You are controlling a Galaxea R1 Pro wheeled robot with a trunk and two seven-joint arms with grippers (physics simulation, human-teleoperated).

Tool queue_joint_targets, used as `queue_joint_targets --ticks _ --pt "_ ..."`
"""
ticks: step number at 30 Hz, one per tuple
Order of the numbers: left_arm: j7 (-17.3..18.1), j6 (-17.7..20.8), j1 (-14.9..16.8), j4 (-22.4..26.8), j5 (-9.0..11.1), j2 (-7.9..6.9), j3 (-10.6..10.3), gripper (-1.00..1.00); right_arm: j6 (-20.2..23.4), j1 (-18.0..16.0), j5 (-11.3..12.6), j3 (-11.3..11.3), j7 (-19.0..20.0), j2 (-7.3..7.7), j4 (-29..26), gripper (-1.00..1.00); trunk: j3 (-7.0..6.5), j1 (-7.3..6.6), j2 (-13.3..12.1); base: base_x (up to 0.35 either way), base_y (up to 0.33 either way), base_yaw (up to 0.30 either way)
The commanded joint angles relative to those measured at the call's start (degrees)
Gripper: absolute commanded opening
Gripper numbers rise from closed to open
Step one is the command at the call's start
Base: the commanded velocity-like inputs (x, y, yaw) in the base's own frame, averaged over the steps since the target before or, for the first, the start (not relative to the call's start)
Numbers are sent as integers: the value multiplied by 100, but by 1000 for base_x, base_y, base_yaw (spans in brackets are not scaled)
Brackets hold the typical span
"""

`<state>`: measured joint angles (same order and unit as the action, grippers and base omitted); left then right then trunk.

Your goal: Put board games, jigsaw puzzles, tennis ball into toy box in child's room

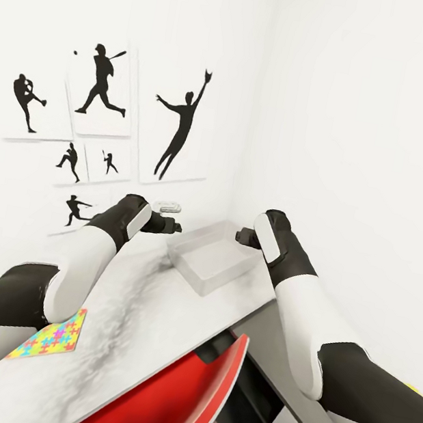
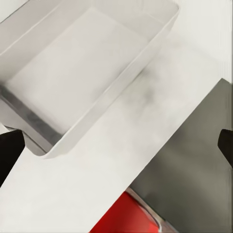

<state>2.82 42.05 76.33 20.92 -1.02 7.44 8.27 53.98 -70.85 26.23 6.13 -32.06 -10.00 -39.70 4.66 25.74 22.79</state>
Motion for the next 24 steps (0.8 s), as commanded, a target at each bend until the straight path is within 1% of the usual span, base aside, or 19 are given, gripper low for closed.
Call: queue_joint_targets --ticks 1,15,24 --pt "16 32 4 9 -12 3 34 100 12 -7 51 11 -55 0 -3 100 11 4 13 9 4 -84" --pt "15 33 4 9 -12 3 34 100 10 -6 51 11 -55 0 -3 100 4 4 13 35 -47 -14" --pt "14 36 4 9 -5 3 34 100 7 -7 50 11 -55 0 -3 100 4 4 13 76 -47 0"
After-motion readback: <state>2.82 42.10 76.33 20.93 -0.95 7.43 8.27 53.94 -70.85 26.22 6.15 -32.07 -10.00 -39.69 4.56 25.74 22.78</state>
